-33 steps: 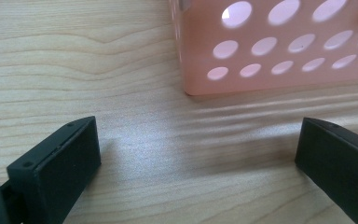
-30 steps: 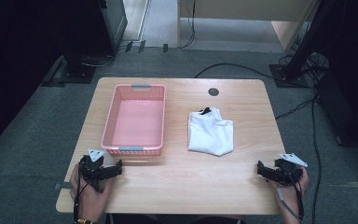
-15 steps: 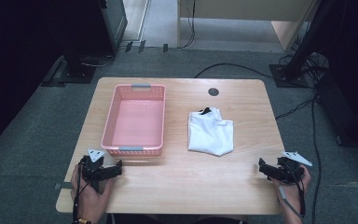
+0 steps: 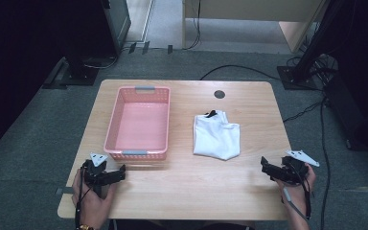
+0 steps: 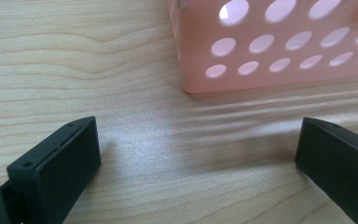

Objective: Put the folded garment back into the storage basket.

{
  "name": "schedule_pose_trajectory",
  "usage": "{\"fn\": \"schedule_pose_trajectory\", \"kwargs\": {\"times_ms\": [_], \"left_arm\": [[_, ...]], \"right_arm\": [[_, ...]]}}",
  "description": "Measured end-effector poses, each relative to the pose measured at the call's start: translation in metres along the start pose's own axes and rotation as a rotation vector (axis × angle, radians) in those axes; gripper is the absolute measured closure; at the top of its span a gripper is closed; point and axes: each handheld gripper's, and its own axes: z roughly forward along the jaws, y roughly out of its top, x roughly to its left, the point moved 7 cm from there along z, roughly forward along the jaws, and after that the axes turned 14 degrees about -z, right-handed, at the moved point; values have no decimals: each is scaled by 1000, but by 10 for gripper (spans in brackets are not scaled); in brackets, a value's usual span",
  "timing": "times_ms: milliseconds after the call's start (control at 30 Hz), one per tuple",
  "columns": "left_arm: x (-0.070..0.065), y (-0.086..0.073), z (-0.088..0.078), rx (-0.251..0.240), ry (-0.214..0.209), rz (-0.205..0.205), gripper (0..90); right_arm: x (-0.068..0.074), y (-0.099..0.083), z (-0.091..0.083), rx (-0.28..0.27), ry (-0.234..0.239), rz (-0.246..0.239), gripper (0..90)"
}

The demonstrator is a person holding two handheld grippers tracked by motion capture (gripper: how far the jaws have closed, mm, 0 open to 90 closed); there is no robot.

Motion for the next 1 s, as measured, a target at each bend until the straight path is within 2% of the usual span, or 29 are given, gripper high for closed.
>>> {"fn": "schedule_pose_trajectory", "kwargs": {"times_ms": [300, 500, 1000], "left_arm": [[0, 0, 0, 0, 0, 0, 0], [0, 0, 0, 0, 0, 0, 0], [0, 0, 0, 0, 0, 0, 0]], "right_arm": [[16, 16, -1, -28, 25, -34, 6], [25, 25, 1, -47, 41, -40, 6], [49, 48, 8, -64, 70, -75, 6]]}}
